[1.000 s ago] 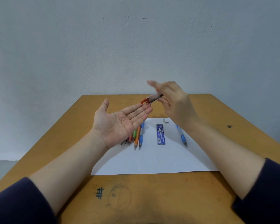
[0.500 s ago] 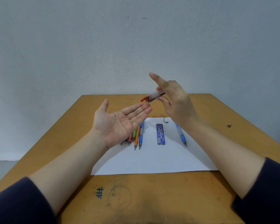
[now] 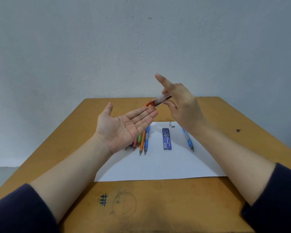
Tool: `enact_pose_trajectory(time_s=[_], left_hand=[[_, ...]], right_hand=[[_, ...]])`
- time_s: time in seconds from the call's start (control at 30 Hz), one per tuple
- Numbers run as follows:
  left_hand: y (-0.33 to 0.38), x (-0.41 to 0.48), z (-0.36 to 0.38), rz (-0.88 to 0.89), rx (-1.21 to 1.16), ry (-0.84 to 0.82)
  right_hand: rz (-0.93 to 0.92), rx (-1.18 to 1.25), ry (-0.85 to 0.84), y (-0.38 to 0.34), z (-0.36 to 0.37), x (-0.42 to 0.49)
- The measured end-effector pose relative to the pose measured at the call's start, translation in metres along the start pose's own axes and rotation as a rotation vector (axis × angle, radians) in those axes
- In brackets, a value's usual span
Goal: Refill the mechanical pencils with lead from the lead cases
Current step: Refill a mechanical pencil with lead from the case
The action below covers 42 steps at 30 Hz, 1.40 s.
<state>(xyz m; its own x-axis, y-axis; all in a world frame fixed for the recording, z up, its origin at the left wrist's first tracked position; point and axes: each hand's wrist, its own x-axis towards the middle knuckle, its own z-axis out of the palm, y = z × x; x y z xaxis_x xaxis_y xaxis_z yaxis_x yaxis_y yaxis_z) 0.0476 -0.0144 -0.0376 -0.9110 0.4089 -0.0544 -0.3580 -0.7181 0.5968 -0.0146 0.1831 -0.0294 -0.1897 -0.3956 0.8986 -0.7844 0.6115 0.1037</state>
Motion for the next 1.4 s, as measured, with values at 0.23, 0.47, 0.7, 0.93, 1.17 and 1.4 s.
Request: enact_pose_trajectory(time_s=[0.23, 0.47, 0.7, 0.93, 1.17, 1.4], left_hand=[[0.0, 0.0, 0.0, -0.004, 0.002, 0.007], [-0.001, 0.001, -0.001, 0.001, 0.002, 0.015], [-0.001, 0.001, -0.001, -0.003, 0.002, 0.008], [-0.001, 0.0, -0.001, 0.0, 0.002, 0.012], [-0.001, 0.001, -0.001, -0.004, -0.005, 0.007], [-0.001, 0.0, 0.0, 0.003, -0.021, 0.022]], right_hand=[[-0.022, -0.004, 0.007, 0.004, 0.002, -0.002], [-0.028, -0.021, 0.035, 0.001, 0.001, -0.001], [-0.051, -0.061, 0.036, 0.003, 0.003, -0.002], [-0.09, -0.094, 0.028, 0.007, 0.005, -0.004], [-0.079, -0.079, 0.013, 0.006, 0.006, -0.002], [-0.119, -0.113, 0.01, 0.008, 0.006, -0.005]])
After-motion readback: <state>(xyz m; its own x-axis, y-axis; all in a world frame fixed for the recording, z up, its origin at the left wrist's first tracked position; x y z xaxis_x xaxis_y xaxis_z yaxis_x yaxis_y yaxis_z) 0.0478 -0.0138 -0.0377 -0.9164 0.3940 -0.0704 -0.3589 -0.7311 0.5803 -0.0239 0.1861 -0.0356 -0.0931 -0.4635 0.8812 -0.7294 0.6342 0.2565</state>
